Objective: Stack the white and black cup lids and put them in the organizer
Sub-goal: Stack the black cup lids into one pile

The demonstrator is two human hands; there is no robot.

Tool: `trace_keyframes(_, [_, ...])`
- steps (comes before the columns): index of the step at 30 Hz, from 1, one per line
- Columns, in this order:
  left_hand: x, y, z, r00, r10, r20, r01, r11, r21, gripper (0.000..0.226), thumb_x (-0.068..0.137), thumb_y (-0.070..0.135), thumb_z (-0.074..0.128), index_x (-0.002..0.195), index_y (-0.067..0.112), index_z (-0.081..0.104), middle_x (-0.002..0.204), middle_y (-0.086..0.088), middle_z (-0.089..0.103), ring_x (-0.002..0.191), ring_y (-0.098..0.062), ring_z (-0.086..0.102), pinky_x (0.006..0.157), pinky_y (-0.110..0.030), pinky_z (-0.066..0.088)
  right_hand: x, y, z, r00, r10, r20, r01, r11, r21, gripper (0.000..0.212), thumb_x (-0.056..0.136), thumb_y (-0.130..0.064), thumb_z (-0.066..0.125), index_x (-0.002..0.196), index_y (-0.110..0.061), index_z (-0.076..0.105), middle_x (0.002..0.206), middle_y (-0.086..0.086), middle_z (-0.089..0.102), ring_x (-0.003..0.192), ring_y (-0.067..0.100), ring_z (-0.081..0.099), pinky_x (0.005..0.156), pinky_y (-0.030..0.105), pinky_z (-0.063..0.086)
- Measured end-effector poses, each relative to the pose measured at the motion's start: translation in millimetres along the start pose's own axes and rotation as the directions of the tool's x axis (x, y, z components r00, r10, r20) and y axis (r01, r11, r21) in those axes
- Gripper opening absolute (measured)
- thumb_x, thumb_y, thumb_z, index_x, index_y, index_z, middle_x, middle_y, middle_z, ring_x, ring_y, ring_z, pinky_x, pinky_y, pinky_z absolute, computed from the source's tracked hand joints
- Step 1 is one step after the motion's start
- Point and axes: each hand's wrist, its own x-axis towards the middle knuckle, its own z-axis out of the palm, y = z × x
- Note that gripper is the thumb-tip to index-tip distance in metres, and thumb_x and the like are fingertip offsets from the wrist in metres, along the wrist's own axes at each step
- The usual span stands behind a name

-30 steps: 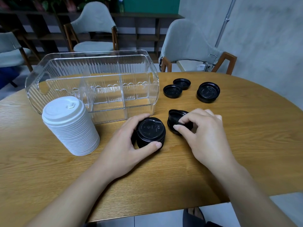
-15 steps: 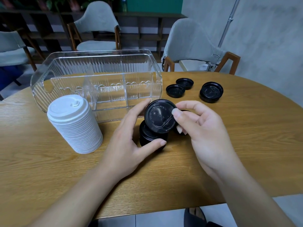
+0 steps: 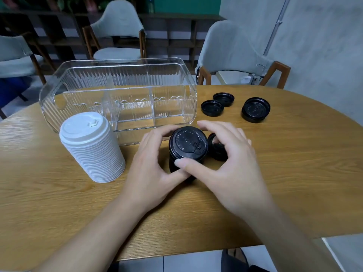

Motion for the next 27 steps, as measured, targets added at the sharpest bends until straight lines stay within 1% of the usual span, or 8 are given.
trace_keyframes(3, [-1,0,1,1.000,-0.008,0.013,0.008,1.000,0.029,0.076,0.083,0.036,0.099,0.146,0.029,0.058,0.142,0.021,0.064,0.139,-0.013,0.060,0.115,-0.036,0.050,0,2,10,0.998,-0.049,-0.026,0.046,0.995,-0.086,0.069,0.080,-0.072,0.080,0.140,-0.041,0.066,0.136,-0.029,0.059,0.129,0.003,0.050,0.113,0.032,0.033])
trace_keyframes(5, [0,0,1,0.999,-0.009,0.034,0.008,0.999,0.040,0.076,0.084,0.041,0.097,0.147,0.029,0.056,0.143,0.020,0.063,0.140,-0.013,0.059,0.117,-0.038,0.050,1,5,11,0.999,-0.031,-0.044,0.028,0.998,-0.064,0.062,0.082,-0.064,0.084,0.138,-0.041,0.068,0.135,-0.030,0.062,0.130,0.002,0.050,0.114,0.031,0.033])
trace_keyframes(7, [1,-1,1,0.995,-0.040,0.094,0.036,0.998,0.047,0.088,0.081,0.052,0.098,0.153,0.031,0.053,0.149,0.020,0.060,0.145,-0.012,0.056,0.120,-0.038,0.048,3,8,6,0.999,0.001,-0.047,-0.002,1.000,-0.020,0.056,0.084,-0.059,0.084,0.136,-0.042,0.070,0.135,-0.031,0.064,0.133,0.002,0.050,0.116,0.031,0.033])
trace_keyframes(12, [1,-7,1,0.953,-0.180,0.243,0.157,0.981,0.112,0.122,0.067,0.075,0.098,0.165,0.048,0.032,0.156,0.026,0.054,0.147,0.000,0.050,0.121,-0.036,0.046,9,20,-2,0.998,0.045,0.050,-0.046,0.998,0.031,0.047,0.088,-0.053,0.082,0.134,-0.045,0.072,0.135,-0.036,0.063,0.141,0.002,0.049,0.120,0.047,0.041])
trace_keyframes(16, [1,-8,2,0.952,-0.190,0.241,0.166,0.979,0.116,0.116,0.069,0.078,0.092,0.164,0.049,0.031,0.131,0.035,0.062,0.128,0.008,0.059,0.107,-0.020,0.047,7,22,3,0.991,0.008,0.132,-0.004,0.999,-0.032,0.049,0.090,-0.049,0.082,0.137,-0.044,0.070,0.138,-0.035,0.061,0.143,-0.002,0.045,0.127,0.040,0.029])
trace_keyframes(19, [2,-7,1,0.949,-0.201,0.242,0.184,0.979,0.092,0.112,0.071,0.075,0.090,0.164,0.048,0.032,0.128,0.036,0.064,0.125,0.013,0.061,0.103,-0.012,0.045,8,21,4,0.989,-0.029,0.147,0.036,0.998,-0.047,0.050,0.091,-0.044,0.083,0.139,-0.042,0.069,0.142,-0.033,0.060,0.144,-0.004,0.044,0.128,0.034,0.025])
trace_keyframes(22, [2,-7,0,0.944,-0.202,0.262,0.188,0.979,0.075,0.110,0.074,0.067,0.093,0.164,0.048,0.032,0.131,0.032,0.067,0.127,0.009,0.063,0.107,-0.021,0.049,9,21,2,0.982,-0.043,0.185,0.051,0.998,-0.041,0.052,0.092,-0.041,0.084,0.141,-0.043,0.069,0.146,-0.034,0.058,0.145,-0.004,0.043,0.128,0.030,0.021])
trace_keyframes(27, [1,-6,-1,0.934,-0.197,0.300,0.181,0.980,0.080,0.106,0.077,0.058,0.096,0.163,0.049,0.035,0.135,0.030,0.068,0.130,0.006,0.063,0.113,-0.032,0.051,9,22,3,0.973,-0.078,0.217,0.092,0.994,-0.052,0.051,0.094,-0.050,0.079,0.143,-0.042,0.070,0.151,-0.032,0.056,0.149,-0.002,0.041,0.130,0.035,0.019])
